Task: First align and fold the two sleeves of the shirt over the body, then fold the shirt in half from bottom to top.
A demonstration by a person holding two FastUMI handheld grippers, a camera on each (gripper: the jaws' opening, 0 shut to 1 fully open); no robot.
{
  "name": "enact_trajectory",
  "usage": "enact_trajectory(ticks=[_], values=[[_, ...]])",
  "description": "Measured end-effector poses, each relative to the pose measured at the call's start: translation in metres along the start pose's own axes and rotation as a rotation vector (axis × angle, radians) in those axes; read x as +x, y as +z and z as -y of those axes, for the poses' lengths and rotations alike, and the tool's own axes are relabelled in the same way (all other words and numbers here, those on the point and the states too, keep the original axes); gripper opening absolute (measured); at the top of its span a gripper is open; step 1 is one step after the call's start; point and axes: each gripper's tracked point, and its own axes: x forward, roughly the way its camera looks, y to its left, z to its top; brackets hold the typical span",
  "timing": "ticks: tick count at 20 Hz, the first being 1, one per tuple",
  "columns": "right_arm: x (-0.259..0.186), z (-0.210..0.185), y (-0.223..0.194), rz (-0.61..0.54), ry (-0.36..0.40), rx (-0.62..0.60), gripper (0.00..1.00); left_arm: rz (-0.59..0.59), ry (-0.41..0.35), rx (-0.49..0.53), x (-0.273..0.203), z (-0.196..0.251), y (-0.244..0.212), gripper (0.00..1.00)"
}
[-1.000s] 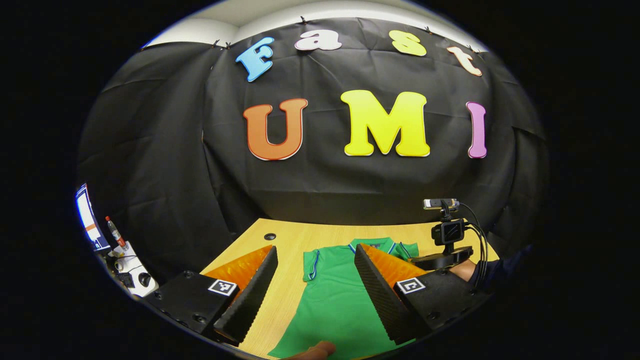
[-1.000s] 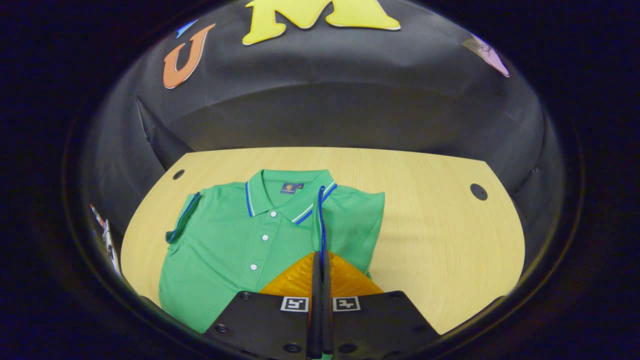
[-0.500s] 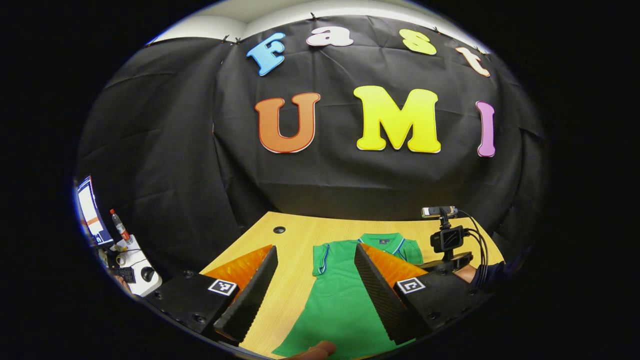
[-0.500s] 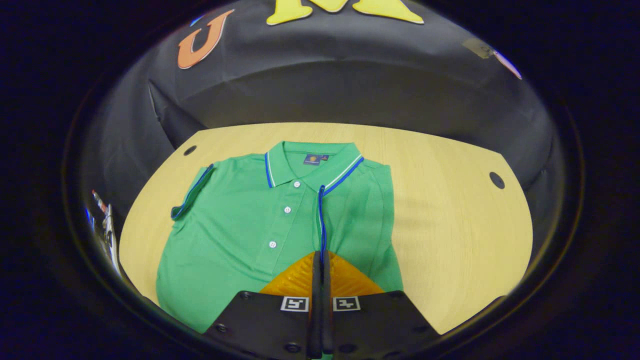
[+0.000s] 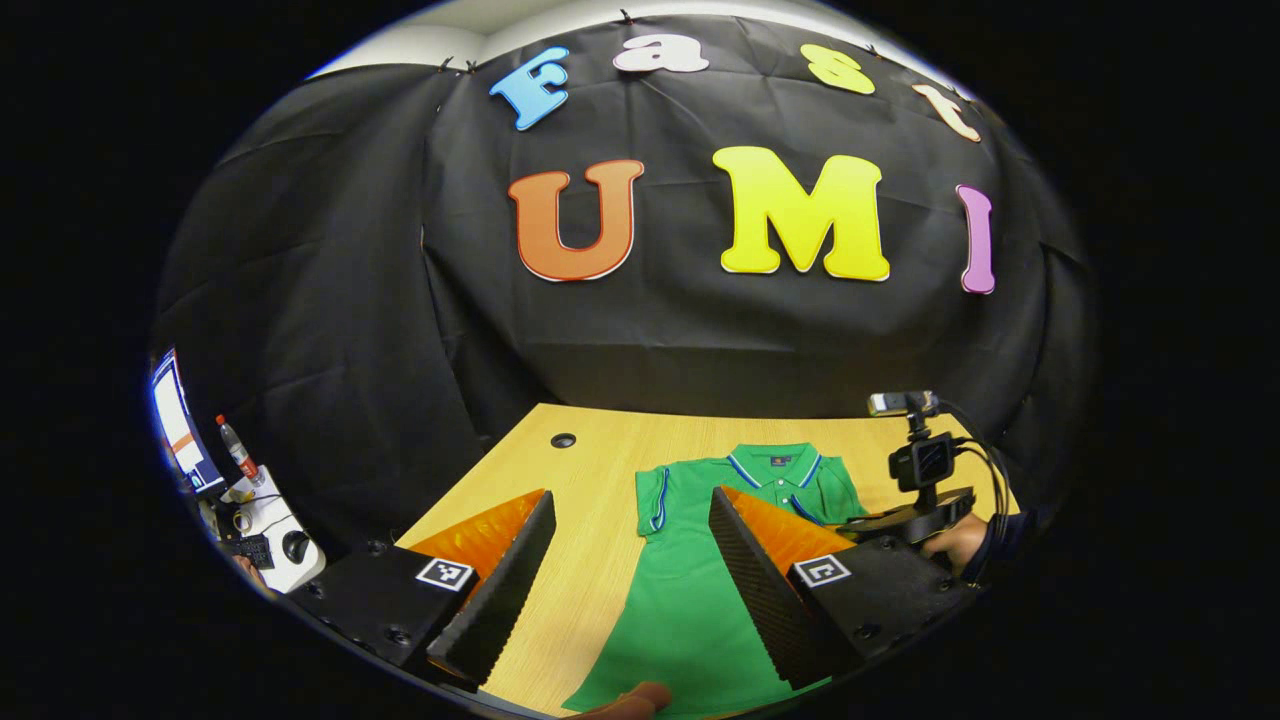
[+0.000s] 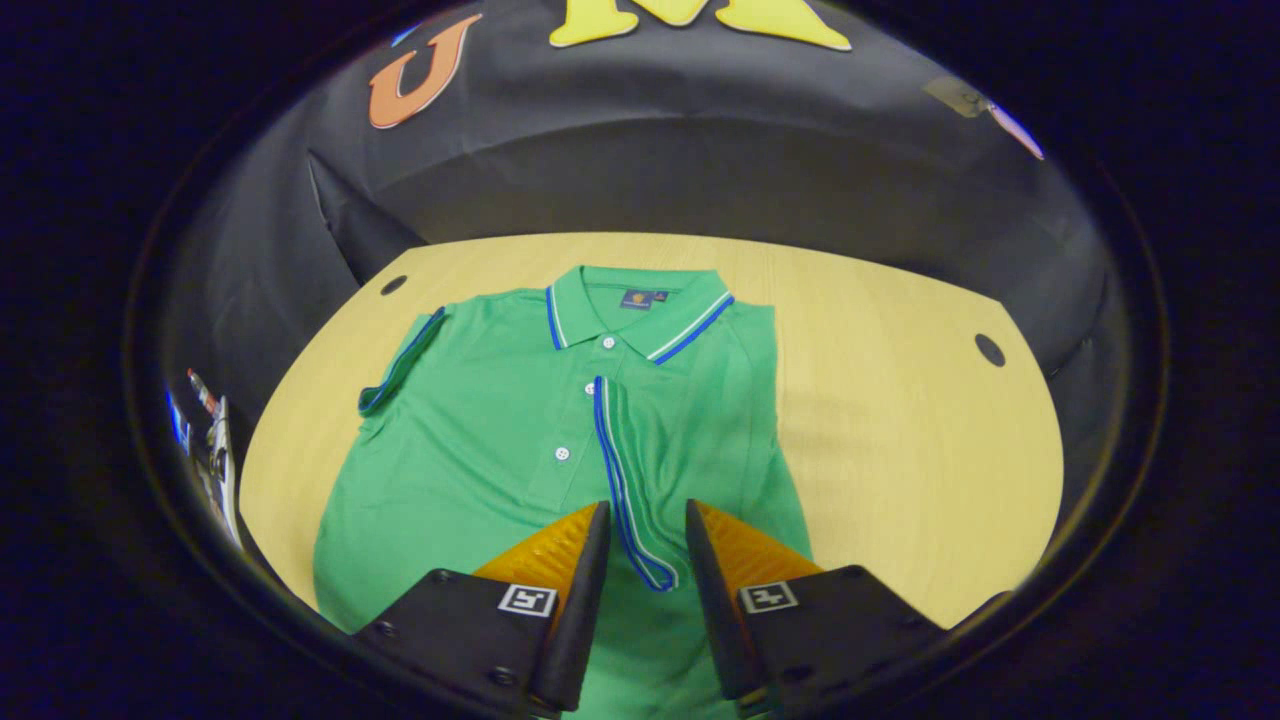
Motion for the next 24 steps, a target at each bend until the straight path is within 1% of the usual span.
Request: enact_trajectory(ticks=[1,5,6,8,11,12,13,14,15,18,19,21,22,23,24], values=[[-0.011,-0.003,0.004,0.016,0.012,0.006,0.47,-0.006,-0.001,-0.002,0.005,-0.003,-0.001,1.00],[-0.060,-0.003,0.015,0.102,0.013,-0.003,0.89,-0.029,-0.029,-0.009,0.034,-0.007,-0.010,1.00],[-0.074,-0.002,0.017,0.126,0.010,-0.011,0.86,-0.047,-0.042,-0.018,0.044,-0.006,-0.015,1.00],[-0.102,-0.002,0.021,0.173,-0.005,-0.028,0.94,-0.080,-0.061,-0.033,0.060,-0.002,-0.025,1.00],[-0.148,-0.004,0.024,0.237,-0.032,-0.047,0.93,-0.140,-0.103,-0.038,0.087,0.010,-0.041,1.00],[-0.163,-0.004,0.023,0.251,-0.048,-0.045,0.96,-0.167,-0.110,-0.034,0.097,0.011,-0.048,1.00],[-0.179,-0.005,0.022,0.265,-0.056,-0.035,0.96,-0.190,-0.118,-0.032,0.107,0.014,-0.055,1.00],[-0.195,-0.009,0.020,0.275,-0.056,-0.023,0.99,-0.213,-0.126,-0.028,0.118,0.017,-0.062,1.00],[-0.212,-0.009,0.017,0.286,-0.067,-0.021,0.93,-0.229,-0.133,-0.020,0.128,0.020,-0.067,1.00],[-0.260,-0.003,0.019,0.336,-0.134,-0.035,0.92,-0.272,-0.149,-0.004,0.162,0.029,-0.083,1.00],[-0.271,-0.003,0.020,0.348,-0.150,-0.024,0.96,-0.292,-0.143,-0.003,0.173,0.029,-0.091,1.00],[-0.289,-0.006,0.020,0.353,-0.153,0.035,0.96,-0.326,-0.146,-0.003,0.194,0.033,-0.105,1.00],[-0.295,-0.003,0.023,0.356,-0.170,0.062,0.93,-0.346,-0.145,0.000,0.203,0.034,-0.112,1.00],[-0.300,0.002,0.026,0.364,-0.191,0.086,0.99,-0.372,-0.135,-0.001,0.212,0.032,-0.120,1.00],[-0.305,0.004,0.029,0.369,-0.213,0.106,0.95,-0.399,-0.130,-0.008,0.221,0.033,-0.128,1.00]])
